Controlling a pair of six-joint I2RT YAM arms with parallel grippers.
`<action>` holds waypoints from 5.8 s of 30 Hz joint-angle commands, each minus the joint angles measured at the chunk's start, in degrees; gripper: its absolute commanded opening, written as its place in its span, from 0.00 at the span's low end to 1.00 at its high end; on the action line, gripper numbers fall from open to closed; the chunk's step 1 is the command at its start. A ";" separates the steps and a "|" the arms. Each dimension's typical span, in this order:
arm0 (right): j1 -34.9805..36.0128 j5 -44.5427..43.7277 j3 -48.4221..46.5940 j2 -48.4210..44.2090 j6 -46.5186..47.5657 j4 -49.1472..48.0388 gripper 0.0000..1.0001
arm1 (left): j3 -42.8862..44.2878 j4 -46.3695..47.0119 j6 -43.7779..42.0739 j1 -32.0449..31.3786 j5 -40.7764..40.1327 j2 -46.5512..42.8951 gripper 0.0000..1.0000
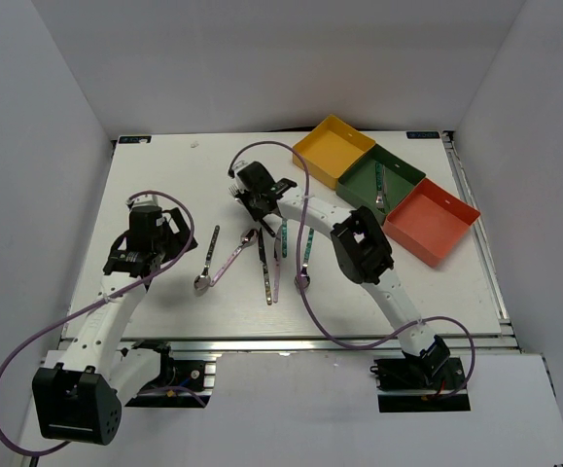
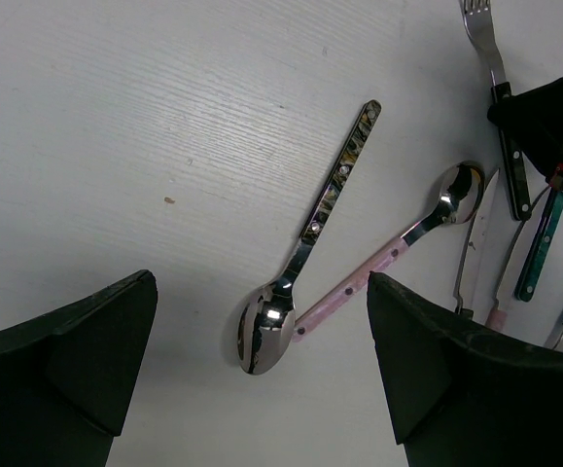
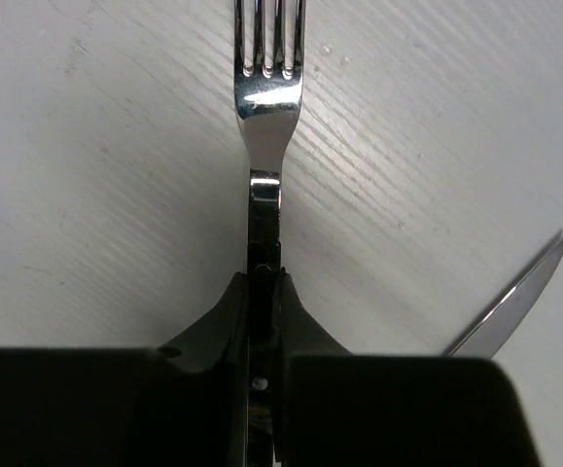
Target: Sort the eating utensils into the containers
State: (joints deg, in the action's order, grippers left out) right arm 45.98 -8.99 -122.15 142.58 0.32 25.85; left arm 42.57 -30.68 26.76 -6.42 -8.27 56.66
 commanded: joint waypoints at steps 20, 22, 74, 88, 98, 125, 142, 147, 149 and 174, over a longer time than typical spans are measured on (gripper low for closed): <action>-26.89 -4.97 26.52 -33.51 -2.60 -0.01 0.00 | -0.82 2.02 -0.57 -1.76 1.33 -2.52 0.98; -30.66 -5.42 27.05 -32.73 -2.78 -0.18 0.00 | -0.91 2.11 -0.57 -1.85 1.59 -2.44 0.98; -2.38 -15.96 47.44 -31.91 -42.59 2.36 0.00 | -0.73 0.97 0.22 -5.98 -1.57 -2.61 0.98; -27.76 -11.41 43.65 -47.83 -13.00 6.42 0.00 | -0.99 1.23 0.31 -8.35 -1.48 -4.81 0.98; -45.18 -15.01 45.68 -49.33 9.51 -6.76 0.00 | -1.08 1.14 0.31 -10.19 -2.45 -6.74 0.98; -47.92 -8.13 45.42 -49.06 3.91 -6.95 0.89 | -0.73 0.97 0.31 -11.87 -3.15 -5.69 0.98; -24.45 12.76 65.36 -76.13 -16.93 -7.21 0.79 | 18.60 -1.13 -10.68 -17.31 6.43 32.67 0.89; -22.95 13.92 66.60 -81.66 -15.44 -3.80 0.74 | 18.52 2.55 -8.58 -19.42 9.86 39.66 0.80; -22.95 14.96 66.95 -82.81 -14.73 -2.91 0.74 | 17.99 4.30 -7.87 -21.09 6.89 41.24 0.74; -21.98 31.82 82.49 -90.64 -27.10 -22.70 0.89 | 12.80 4.49 2.65 -25.40 -2.01 31.42 0.00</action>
State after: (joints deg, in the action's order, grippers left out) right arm 23.31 14.46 -43.92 52.27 -21.17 15.42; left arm 54.46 -25.54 24.88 -30.87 -8.62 95.20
